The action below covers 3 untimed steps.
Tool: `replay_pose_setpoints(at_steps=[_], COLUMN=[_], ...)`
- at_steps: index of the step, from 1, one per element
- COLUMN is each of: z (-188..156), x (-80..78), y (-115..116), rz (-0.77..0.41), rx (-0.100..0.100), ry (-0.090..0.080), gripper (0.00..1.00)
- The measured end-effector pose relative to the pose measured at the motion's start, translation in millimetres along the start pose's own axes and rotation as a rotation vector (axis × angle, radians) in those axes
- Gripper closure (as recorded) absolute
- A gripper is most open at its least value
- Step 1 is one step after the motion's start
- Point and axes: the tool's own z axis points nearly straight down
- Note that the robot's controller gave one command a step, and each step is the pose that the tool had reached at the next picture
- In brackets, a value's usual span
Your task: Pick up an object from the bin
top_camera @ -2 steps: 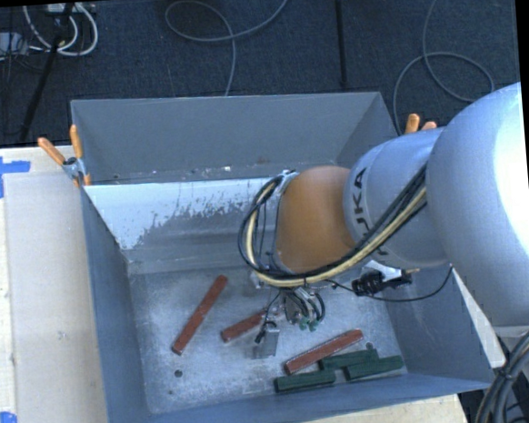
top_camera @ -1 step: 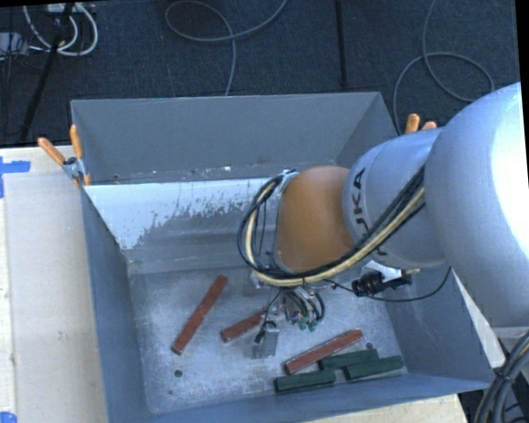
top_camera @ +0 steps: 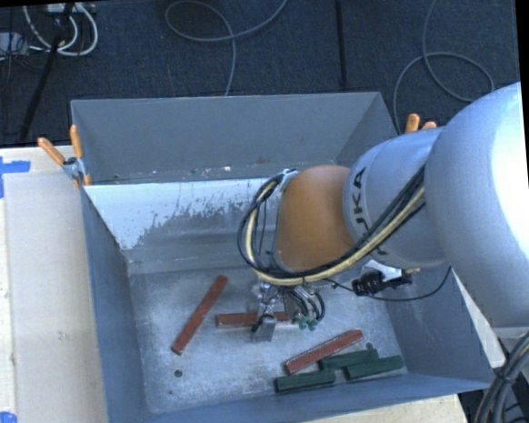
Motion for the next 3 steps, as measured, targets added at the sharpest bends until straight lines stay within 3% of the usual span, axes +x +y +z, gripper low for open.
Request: replay_pose_setpoints(at_steps=[3], z=[-104.6], x=[-2.1], y=[0.2], rz=[0.003], rx=[0.000], ry=[-0.001], gripper=[1.00])
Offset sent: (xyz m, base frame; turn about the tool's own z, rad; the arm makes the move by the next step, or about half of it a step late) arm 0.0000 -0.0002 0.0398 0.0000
